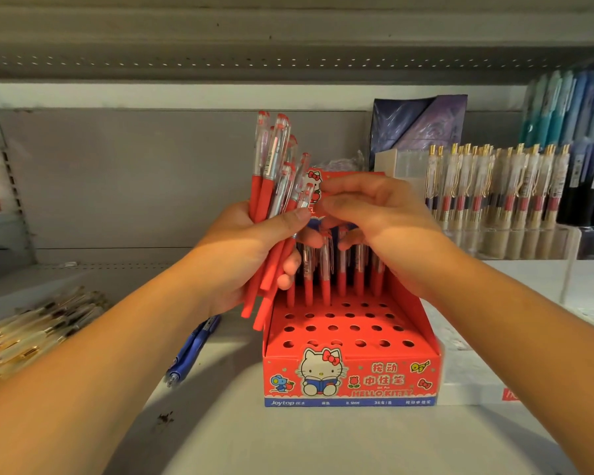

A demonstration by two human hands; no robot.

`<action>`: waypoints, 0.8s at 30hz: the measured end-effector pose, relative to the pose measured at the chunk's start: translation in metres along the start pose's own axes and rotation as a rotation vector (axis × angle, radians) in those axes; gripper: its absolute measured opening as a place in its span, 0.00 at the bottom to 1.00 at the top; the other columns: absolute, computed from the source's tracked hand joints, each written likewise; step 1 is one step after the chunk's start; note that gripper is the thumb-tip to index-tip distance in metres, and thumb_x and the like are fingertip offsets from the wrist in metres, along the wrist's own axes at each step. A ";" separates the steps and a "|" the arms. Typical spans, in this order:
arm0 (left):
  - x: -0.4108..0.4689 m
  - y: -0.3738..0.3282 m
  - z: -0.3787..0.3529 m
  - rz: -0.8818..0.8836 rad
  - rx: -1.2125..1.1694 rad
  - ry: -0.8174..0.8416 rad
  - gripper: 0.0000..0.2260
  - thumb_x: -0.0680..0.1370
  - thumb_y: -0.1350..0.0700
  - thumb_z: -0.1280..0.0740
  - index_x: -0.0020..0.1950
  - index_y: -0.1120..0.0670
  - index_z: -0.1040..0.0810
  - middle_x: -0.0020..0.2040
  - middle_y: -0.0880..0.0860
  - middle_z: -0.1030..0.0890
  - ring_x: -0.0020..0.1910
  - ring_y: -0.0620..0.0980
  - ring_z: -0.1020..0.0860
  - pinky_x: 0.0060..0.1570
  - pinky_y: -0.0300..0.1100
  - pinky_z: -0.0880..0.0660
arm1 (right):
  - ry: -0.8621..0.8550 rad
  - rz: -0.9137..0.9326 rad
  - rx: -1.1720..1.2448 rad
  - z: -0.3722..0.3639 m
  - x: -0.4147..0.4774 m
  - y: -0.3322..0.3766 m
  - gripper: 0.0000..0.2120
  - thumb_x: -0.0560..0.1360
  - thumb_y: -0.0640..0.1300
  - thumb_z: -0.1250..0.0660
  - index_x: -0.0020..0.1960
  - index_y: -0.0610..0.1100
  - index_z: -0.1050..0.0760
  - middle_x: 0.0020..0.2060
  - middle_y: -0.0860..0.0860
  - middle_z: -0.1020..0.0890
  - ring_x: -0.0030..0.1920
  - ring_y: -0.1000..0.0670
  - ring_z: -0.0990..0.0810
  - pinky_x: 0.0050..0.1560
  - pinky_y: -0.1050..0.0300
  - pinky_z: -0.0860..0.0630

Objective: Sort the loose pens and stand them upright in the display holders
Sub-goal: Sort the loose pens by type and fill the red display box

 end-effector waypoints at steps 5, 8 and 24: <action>-0.001 0.001 -0.003 -0.005 0.009 0.028 0.12 0.71 0.52 0.29 0.47 0.60 0.22 0.36 0.57 0.17 0.20 0.47 0.29 0.20 0.37 0.30 | 0.065 -0.028 0.109 -0.005 -0.002 -0.003 0.09 0.76 0.40 0.29 0.56 0.45 0.22 0.39 0.50 0.15 0.41 0.50 0.16 0.33 0.59 0.25; -0.001 0.002 -0.003 0.000 0.031 0.032 0.13 0.71 0.51 0.29 0.47 0.60 0.22 0.36 0.58 0.17 0.21 0.48 0.27 0.21 0.38 0.28 | 0.095 -0.024 0.115 -0.008 -0.003 -0.006 0.09 0.76 0.41 0.28 0.55 0.44 0.22 0.38 0.49 0.15 0.38 0.51 0.17 0.34 0.59 0.25; -0.001 0.002 0.004 0.023 0.073 -0.066 0.08 0.81 0.56 0.34 0.46 0.60 0.23 0.30 0.55 0.19 0.23 0.51 0.21 0.21 0.40 0.25 | -0.102 -0.060 0.347 0.010 0.002 0.001 0.04 0.79 0.34 0.36 0.50 0.39 0.24 0.40 0.43 0.16 0.39 0.47 0.16 0.41 0.53 0.16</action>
Point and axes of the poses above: each hand's wrist, its own x-axis towards the middle knuckle, its own z-axis out of the back of the hand, y = z × x, the point moved 7 cm from there along x, towards the middle knuckle
